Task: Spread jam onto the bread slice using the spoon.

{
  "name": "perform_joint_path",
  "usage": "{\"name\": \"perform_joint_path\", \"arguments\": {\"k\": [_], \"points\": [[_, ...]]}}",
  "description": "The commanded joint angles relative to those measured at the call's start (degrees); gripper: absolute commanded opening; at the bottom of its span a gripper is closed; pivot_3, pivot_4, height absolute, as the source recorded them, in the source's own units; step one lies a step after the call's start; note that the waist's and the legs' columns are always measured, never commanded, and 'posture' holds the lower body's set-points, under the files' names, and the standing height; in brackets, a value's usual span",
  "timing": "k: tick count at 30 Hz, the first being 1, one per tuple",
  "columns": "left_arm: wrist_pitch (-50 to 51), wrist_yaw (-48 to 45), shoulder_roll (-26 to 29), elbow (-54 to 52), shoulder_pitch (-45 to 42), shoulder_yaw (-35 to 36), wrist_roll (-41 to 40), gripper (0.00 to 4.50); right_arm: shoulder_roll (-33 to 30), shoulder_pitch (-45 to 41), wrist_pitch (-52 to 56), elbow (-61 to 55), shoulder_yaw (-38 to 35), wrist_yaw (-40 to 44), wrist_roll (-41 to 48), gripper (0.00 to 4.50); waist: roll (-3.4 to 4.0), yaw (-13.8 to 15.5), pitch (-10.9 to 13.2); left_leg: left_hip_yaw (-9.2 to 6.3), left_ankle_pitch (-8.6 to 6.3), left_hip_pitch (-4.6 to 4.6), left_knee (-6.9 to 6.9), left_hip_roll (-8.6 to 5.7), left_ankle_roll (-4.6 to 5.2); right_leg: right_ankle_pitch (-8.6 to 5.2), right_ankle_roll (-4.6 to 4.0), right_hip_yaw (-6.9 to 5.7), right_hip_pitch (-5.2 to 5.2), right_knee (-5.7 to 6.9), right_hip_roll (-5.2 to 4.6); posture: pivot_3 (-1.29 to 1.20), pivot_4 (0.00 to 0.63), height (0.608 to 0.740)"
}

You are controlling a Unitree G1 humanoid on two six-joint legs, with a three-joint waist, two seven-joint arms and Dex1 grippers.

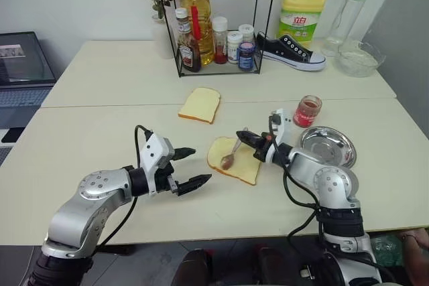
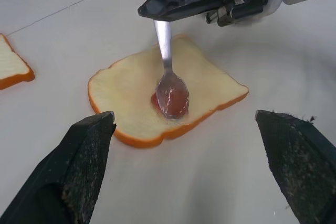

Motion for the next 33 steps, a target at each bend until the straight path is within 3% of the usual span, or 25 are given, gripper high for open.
{"name": "perform_joint_path", "arguments": {"k": [1, 9, 20, 33], "points": [[-0.31, -0.16, 0.03, -0.8, -1.39, -0.28, -0.66, 4.5, -2.01, -1.05, -2.08, 0.5, -2.23, -0.07, -1.8, 0.03, 0.0, -0.05, 0.0, 0.0, 0.0, 0.0, 0.0, 0.0, 0.0, 0.0, 0.0, 0.0, 0.0, 0.0, 0.0, 0.0, 0.15, 0.74], [-0.63, -0.67, 0.18, -0.06, -2.06, -0.31, -0.58, 4.5, -3.7, -1.53, -2.61, -0.42, -3.83, -0.77, -1.62, 0.03, 0.0, -0.03, 0.0, 0.0, 0.0, 0.0, 0.0, 0.0, 0.0, 0.0, 0.0, 0.01, 0.0, 0.0, 0.0, 0.0, 0.15, 0.74], [-0.19, -0.54, 0.51, -0.77, -1.84, 0.08, -0.83, 4.5, 0.62, -5.82, 2.45, -1.85, -8.27, -3.52, 8.28, 0.03, 0.0, -0.2, 0.0, 0.0, 0.0, -0.01, -0.03, 0.02, 0.0, 0.0, 0.0, 0.02, -0.03, 0.01, 0.0, 0.0, 0.15, 0.74], [0.58, -0.03, 0.51, -2.23, -1.11, 0.01, -1.13, 4.5, 4.5, -3.2, -0.44, 3.19, -0.94, -0.15, 3.68, 0.03, 0.01, -0.25, 0.01, 0.01, 0.0, -0.01, -0.02, 0.02, 0.0, 0.0, 0.0, 0.02, -0.04, 0.0, 0.0, 0.0, 0.15, 0.74]]}}
